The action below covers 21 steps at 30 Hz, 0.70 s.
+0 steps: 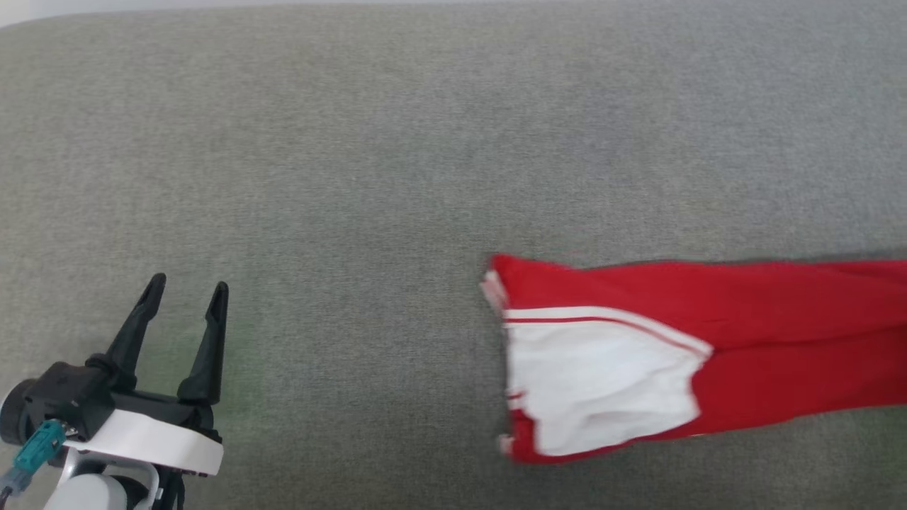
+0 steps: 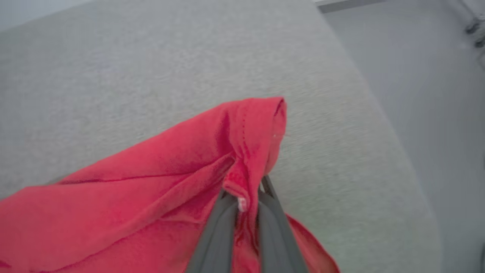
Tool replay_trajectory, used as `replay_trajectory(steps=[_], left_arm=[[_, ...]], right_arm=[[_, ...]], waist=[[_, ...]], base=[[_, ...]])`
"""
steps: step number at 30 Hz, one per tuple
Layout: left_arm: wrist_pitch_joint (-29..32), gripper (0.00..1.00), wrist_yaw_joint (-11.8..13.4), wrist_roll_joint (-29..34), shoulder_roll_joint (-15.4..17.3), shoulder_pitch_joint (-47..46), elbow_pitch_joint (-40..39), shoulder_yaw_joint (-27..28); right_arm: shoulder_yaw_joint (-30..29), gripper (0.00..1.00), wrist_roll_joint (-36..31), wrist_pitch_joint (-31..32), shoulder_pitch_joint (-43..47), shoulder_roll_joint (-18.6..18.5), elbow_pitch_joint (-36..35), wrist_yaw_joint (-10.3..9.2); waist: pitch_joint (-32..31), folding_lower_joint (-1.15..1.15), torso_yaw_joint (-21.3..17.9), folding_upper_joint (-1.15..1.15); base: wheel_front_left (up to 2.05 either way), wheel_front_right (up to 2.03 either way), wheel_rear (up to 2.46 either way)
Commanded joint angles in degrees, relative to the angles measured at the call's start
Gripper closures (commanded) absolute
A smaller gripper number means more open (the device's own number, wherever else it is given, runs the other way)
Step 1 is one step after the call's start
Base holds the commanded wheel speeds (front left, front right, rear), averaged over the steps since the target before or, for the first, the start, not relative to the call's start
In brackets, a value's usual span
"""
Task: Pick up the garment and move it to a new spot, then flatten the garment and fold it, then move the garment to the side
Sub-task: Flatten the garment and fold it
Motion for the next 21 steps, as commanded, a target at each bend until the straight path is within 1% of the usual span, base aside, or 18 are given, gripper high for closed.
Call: replay_trajectory(steps=[1, 3, 5, 7, 9, 15, 16, 21], left_arm=[[-0.09, 0.00, 0.15, 0.31, 0.37, -0.49, -0.24, 0.23], [-0.09, 0.00, 0.15, 0.31, 0.59, -0.89, -0.65, 0.00], [-0.09, 0.00, 0.15, 0.51, 0.91, -0.99, -0.75, -0.19], [-0.09, 0.00, 0.15, 0.64, 0.96, -0.72, -0.54, -0.25], [-0.09, 0.00, 0.15, 0.66, 0.73, -0.39, -0.30, -0.23], [-0.09, 0.00, 0.15, -1.17, -0.04, 0.29, 0.55, -1.62], [-0.09, 0.00, 0.15, -1.04, -0.47, 0.30, 0.80, -2.14], [-0.10, 0.00, 0.15, -1.05, -1.34, -0.09, 1.39, -3.14]], right_arm=[[-0.73, 1.00, -0.85, -0.41, -0.97, -0.24, -0.60, -0.15], [-2.81, 1.00, -1.84, -0.26, -1.77, -0.77, -0.84, -0.15], [-3.11, 1.00, -2.43, 0.10, -2.13, -0.85, -1.14, -0.15], [-1.59, 1.00, -1.72, 0.74, -1.90, -0.42, -1.91, -0.12], [1.17, 1.00, -0.58, 1.79, -0.67, -0.22, -2.99, -0.12], [12.58, 1.00, 3.70, 5.31, 3.21, 0.26, -9.77, -0.10], [17.19, 1.00, 4.57, 6.64, 4.31, 0.31, -13.00, -0.11], [29.20, 1.00, 5.98, 8.93, 4.80, 0.28, -18.28, -0.11]], waist=[[0.28, 0.00, -0.51, 0.00], [0.35, 0.00, -0.90, 0.00], [0.27, 0.00, -1.17, 0.00], [0.06, 0.00, -1.38, 0.00], [-0.20, 0.00, -1.48, 0.00], [-1.26, 0.00, -0.74, 0.00], [-1.49, 0.00, -0.23, 0.00], [-1.97, 0.00, 1.23, 0.00]], base=[[0.00, 0.00, 0.00], [0.00, 0.00, 0.00], [0.00, 0.00, 0.00], [0.00, 0.00, 0.00], [0.00, 0.00, 0.00], [0.00, 0.00, 0.00], [0.00, 0.00, 0.00], [0.00, 0.00, 0.00]])
